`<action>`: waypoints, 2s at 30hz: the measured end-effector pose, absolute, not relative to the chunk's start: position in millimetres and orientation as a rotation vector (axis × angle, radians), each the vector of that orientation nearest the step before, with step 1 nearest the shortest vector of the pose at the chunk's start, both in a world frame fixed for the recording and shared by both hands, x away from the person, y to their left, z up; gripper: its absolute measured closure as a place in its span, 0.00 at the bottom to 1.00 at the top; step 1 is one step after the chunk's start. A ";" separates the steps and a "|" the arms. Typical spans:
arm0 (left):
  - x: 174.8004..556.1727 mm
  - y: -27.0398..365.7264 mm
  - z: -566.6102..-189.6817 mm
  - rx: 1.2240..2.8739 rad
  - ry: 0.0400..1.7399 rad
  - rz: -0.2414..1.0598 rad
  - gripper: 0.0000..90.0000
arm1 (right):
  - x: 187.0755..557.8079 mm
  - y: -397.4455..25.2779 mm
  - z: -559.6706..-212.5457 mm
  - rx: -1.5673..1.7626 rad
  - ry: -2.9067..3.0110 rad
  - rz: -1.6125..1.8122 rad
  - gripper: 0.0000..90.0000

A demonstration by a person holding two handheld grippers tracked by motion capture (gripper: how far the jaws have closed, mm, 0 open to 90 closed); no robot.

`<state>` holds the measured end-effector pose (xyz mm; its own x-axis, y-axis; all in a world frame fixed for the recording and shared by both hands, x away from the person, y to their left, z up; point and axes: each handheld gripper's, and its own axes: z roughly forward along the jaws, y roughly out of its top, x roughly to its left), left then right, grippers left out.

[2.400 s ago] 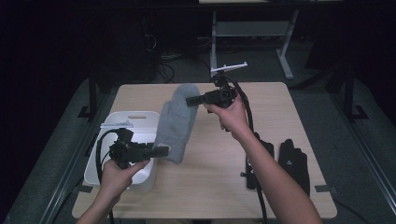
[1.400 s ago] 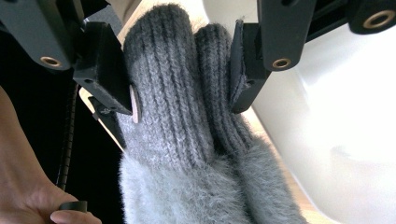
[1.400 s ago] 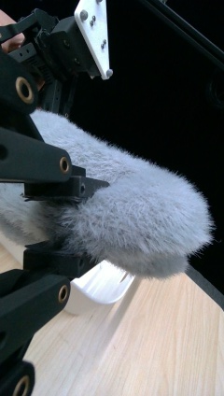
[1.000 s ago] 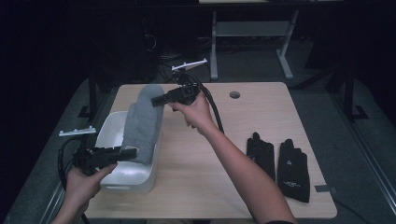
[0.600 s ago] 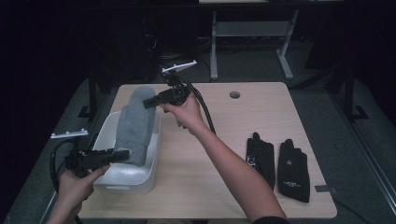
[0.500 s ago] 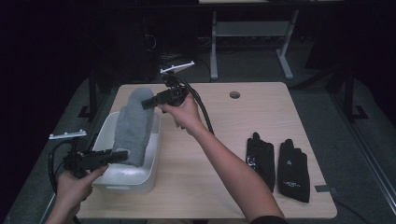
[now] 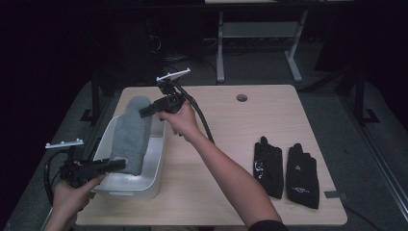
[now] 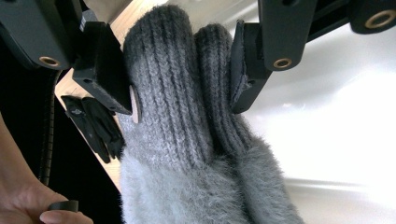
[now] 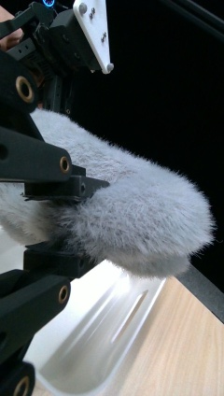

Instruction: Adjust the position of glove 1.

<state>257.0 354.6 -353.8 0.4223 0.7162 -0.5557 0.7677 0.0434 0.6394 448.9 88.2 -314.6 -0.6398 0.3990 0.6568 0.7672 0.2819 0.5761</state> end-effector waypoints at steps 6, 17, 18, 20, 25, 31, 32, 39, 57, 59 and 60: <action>254.7 359.2 -358.8 1.690 1.326 -0.067 0.48 | 449.5 96.2 -323.0 -1.046 -2.176 -1.291 0.79; 249.9 367.7 -371.8 1.696 1.363 -0.080 0.48 | 448.2 110.7 -339.5 -1.042 -2.189 -1.238 0.79; 250.0 368.4 -372.3 1.706 1.363 -0.081 0.48 | 448.2 111.7 -341.3 -1.041 -2.187 -1.236 0.79; 249.9 368.9 -373.8 1.710 1.371 -0.080 0.48 | 448.2 113.0 -344.9 -1.045 -2.188 -1.225 0.79; 249.6 369.9 -379.3 1.726 1.384 -0.091 0.48 | 447.9 114.7 -355.6 -1.057 -2.185 -1.203 0.79; 249.1 369.2 -385.9 1.740 1.400 -0.098 0.48 | 447.7 116.1 -364.1 -1.058 -2.194 -1.173 0.79; 249.1 369.2 -386.6 1.744 1.403 -0.099 0.48 | 447.4 116.6 -365.0 -1.059 -2.196 -1.170 0.79; 248.5 367.4 -391.8 1.767 1.417 -0.107 0.47 | 445.6 119.3 -371.4 -1.056 -2.217 -1.145 0.80; 244.0 373.1 -383.4 1.735 1.414 -0.073 0.41 | 439.8 130.6 -383.4 -1.018 -2.277 -1.066 0.81; 243.8 372.7 -382.4 1.738 1.407 -0.066 0.41 | 438.0 136.4 -388.0 -1.009 -2.330 -1.046 0.81; 243.9 372.2 -382.2 1.734 1.407 -0.065 0.41 | 438.0 137.9 -389.3 -1.014 -2.319 -1.044 0.81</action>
<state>243.9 372.2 -382.2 0.3579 0.7667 -0.5330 0.8127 0.0253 0.5821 438.0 137.9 -389.3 -0.6562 0.4526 0.6039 0.7521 0.4574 0.4745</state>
